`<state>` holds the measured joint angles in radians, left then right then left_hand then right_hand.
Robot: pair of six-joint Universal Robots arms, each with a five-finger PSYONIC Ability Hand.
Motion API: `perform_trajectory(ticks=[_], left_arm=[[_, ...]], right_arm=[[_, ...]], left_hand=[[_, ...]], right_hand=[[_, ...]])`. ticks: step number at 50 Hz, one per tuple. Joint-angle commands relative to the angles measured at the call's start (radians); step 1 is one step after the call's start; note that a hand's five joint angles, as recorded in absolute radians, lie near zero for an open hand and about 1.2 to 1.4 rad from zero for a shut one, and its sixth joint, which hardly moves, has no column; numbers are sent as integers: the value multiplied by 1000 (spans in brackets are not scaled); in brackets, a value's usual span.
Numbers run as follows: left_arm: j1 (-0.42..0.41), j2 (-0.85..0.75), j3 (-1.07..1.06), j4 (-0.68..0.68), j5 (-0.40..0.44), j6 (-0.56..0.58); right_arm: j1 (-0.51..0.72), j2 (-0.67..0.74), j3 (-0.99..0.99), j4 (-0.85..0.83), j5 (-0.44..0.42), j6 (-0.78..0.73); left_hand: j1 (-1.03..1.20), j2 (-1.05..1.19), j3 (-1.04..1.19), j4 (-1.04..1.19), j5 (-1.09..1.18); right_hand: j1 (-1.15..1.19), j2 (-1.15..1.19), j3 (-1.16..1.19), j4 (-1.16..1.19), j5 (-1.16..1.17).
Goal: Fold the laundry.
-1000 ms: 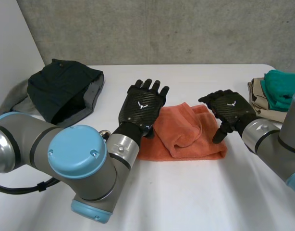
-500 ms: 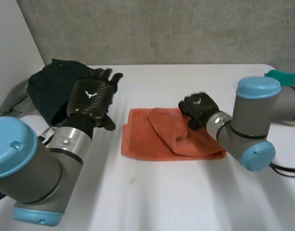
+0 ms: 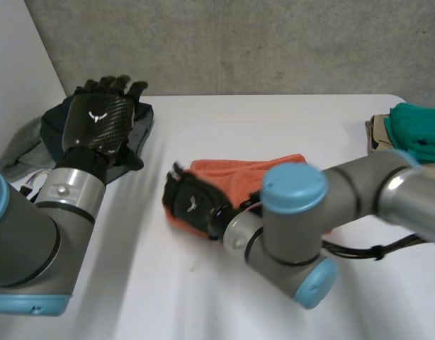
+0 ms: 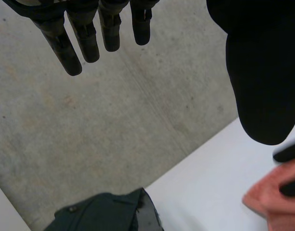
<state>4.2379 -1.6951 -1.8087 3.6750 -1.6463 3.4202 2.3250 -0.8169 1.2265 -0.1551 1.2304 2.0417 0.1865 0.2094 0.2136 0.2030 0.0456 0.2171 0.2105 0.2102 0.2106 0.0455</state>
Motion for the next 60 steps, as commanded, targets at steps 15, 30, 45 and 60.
perform_trajectory(ticks=[15,30,45,60], left_arm=[[-217,-274,228,-6,-9,-50],[-207,-580,405,-107,-118,-29],[-75,-488,284,-159,-148,140],[-64,-219,157,-159,-138,123]], right_arm=[[-351,-370,264,219,20,724],[-458,-245,372,42,86,631],[-529,-237,442,-35,161,422],[-334,-389,397,-98,159,130]], left_hand=[[6,-16,-21,-10,-27],[62,39,35,46,29],[65,42,38,49,32],[4,-19,-24,-13,-30]], right_hand=[[-43,-36,-36,-36,-46],[405,411,412,411,402],[1179,1186,1186,1186,1176],[1179,1186,1186,1186,1176]])
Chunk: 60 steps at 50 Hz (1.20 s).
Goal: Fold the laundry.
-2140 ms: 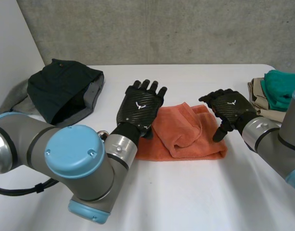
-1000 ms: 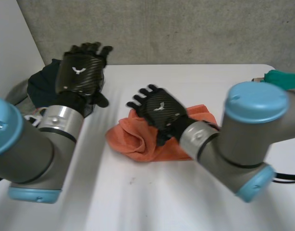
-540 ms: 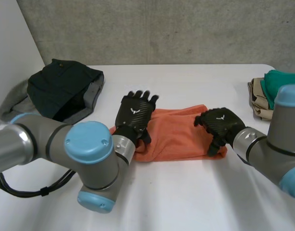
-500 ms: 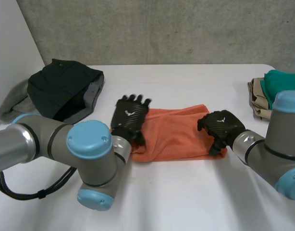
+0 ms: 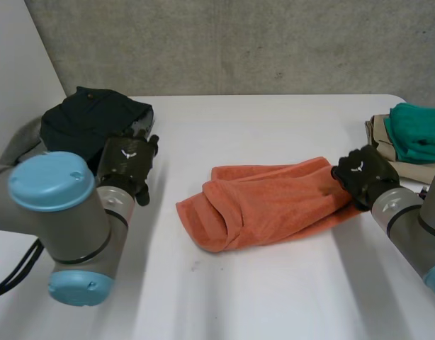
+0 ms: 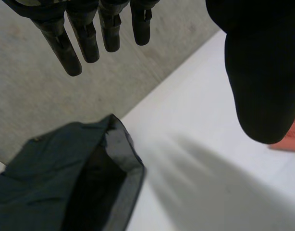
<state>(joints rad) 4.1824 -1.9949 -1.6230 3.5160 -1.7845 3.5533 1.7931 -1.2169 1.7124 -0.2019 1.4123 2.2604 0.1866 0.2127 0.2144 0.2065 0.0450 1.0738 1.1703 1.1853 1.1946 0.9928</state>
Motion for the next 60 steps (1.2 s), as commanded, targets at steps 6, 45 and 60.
perform_trajectory(ticks=[6,45,60], left_arm=[[-7,108,-57,0,0,-37],[-305,-202,265,-227,-88,-257],[-180,-145,199,-350,-47,-238]], right_arm=[[483,155,-74,-200,-243,-148],[169,382,-609,498,-208,760],[209,390,-654,441,13,392]], left_hand=[[-2,-29,-30,-22,-35],[36,10,8,16,3],[56,30,29,37,23]], right_hand=[[322,226,211,202,229],[-899,-996,-1011,-1020,-993],[-899,-996,-1011,-1020,-993]])
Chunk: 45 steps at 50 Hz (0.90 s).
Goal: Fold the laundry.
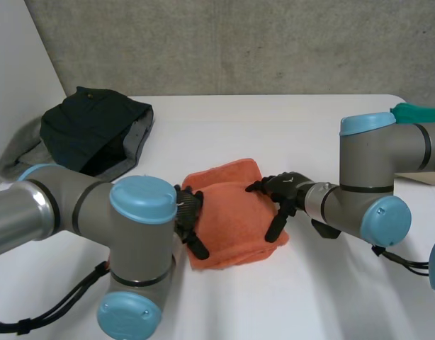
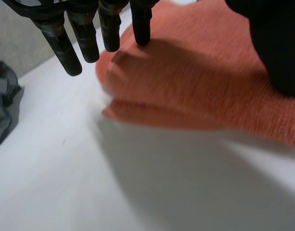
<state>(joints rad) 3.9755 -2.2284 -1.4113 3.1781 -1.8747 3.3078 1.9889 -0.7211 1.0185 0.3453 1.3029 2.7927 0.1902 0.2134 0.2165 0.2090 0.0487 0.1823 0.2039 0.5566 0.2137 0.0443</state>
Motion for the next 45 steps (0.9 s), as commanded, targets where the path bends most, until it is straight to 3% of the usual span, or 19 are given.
perform_trajectory(ticks=[1,10,14,16,22,33,37,40,42,45], left_arm=[[28,105,-12,-10,57,9],[79,253,26,28,278,4],[116,291,44,28,412,1],[136,312,52,20,523,-1],[165,325,48,11,761,-16],[160,323,25,6,775,-42],[159,322,23,11,775,-42],[160,323,28,13,775,-44],[160,323,31,14,775,-45],[162,323,38,14,775,-48]], right_arm=[[24,-148,72,-149,130,-157],[152,-382,369,-400,119,-193],[195,-422,550,-529,111,-216],[209,-429,639,-583,104,-223],[235,-405,764,-727,88,-216],[229,-222,709,-927,95,-231],[229,-195,666,-954,93,-231],[228,-182,620,-960,93,-225],[228,-172,589,-962,91,-228],[228,-164,536,-960,85,-216]], left_hand=[[53,29,26,34,20],[20,-3,-6,2,-13],[20,-3,-6,2,-13],[23,0,-3,4,-10],[26,3,0,7,-7],[29,6,3,10,-4],[29,6,3,10,-4],[29,6,3,10,-4],[32,9,6,13,-1],[29,6,3,10,-4]], right_hand=[[-8,-29,-382,-39,-44],[-8,-29,-382,-39,-44],[-8,-29,-382,-39,-44],[-8,-29,-382,-39,-44],[-8,-29,-382,-39,-44],[67,45,-307,35,30],[380,359,6,349,344],[768,746,393,736,731],[1178,1157,804,1147,1142],[1214,1192,840,1183,1177]])
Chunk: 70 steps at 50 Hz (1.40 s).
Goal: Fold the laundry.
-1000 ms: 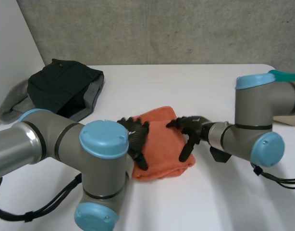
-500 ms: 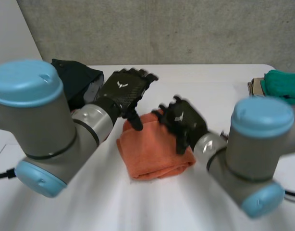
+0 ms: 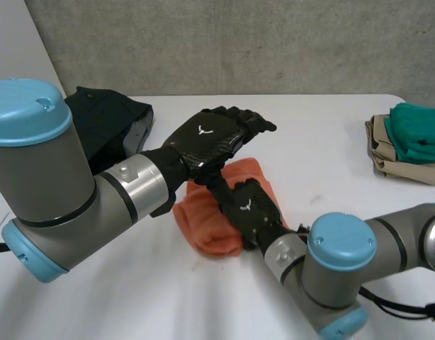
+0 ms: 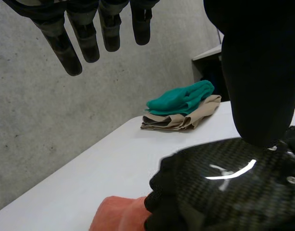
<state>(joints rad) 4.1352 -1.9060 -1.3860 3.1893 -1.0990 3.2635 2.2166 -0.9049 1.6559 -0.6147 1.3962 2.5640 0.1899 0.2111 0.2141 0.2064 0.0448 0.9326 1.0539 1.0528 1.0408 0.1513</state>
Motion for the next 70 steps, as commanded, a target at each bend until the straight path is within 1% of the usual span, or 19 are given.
perform_trajectory(ticks=[1,3,4,5,6,12,14,17,20,21,22,28,29,33,44,53,55,63,70], left_arm=[[2,1,15,3,-1,-4],[2,4,15,3,-1,-5],[2,4,15,3,-1,-5],[2,5,15,3,-1,-5],[2,7,12,3,-1,-4],[2,13,-4,3,-1,-4],[3,12,-4,3,-1,-5],[4,12,-5,1,-1,-5],[4,13,-5,1,-2,-5],[4,15,-4,1,-1,-5],[4,15,-4,1,-1,-5],[0,18,-5,1,-2,-5],[0,18,-7,1,-2,-7],[-1,18,-11,1,-2,-8],[-3,57,24,11,-44,-16],[-1,84,79,37,-62,-93],[-3,85,76,46,-62,-107],[-13,70,50,51,-62,-110],[-26,33,31,64,-62,-110]], right_arm=[[0,21,-114,6,-8,13],[0,38,-146,22,-2,16],[0,56,-168,51,3,18],[0,63,-174,68,1,18],[0,72,-185,88,0,18],[-2,112,-235,188,7,19],[-9,104,-231,187,17,22],[-25,84,-235,171,47,31],[-31,69,-249,174,58,56],[-32,70,-266,184,63,77],[-32,70,-269,191,63,91],[-43,93,-303,283,56,173],[-43,96,-307,292,56,173],[-45,101,-315,294,61,180],[-169,4,-476,250,86,182],[-422,0,-718,243,67,182],[-475,9,-754,243,47,183],[-722,179,-876,233,-169,180],[-913,434,-965,154,-333,183]], left_hand=[[29,8,5,13,0],[29,8,5,13,0],[32,11,8,16,3],[29,8,5,13,0],[29,8,5,13,0],[29,8,5,13,0],[29,8,5,13,0],[29,8,5,13,0],[29,8,5,13,0],[29,8,5,13,0],[29,8,5,13,0],[29,8,5,13,0],[29,8,5,13,0],[29,8,5,13,0],[29,8,5,13,0],[29,8,5,13,0],[29,8,5,13,0],[29,8,5,13,0],[29,8,5,13,0]], right_hand=[[464,342,343,355,1070],[345,224,225,237,952],[-310,-431,-430,-418,297],[-557,-679,-678,-666,49],[-653,-774,-773,-761,-46],[-558,-679,-678,-666,49],[-266,-387,-386,-374,341],[-88,-209,-208,-196,519],[-233,-354,-353,-341,374],[-519,-640,-639,-627,88],[-638,-759,-758,-746,-31],[-610,-731,-730,-718,-3],[-540,-661,-660,-648,67],[453,332,333,345,1060],[464,342,343,355,1070],[464,342,343,355,1070],[464,342,343,355,1070],[464,342,343,355,1070],[464,342,343,355,1070]])
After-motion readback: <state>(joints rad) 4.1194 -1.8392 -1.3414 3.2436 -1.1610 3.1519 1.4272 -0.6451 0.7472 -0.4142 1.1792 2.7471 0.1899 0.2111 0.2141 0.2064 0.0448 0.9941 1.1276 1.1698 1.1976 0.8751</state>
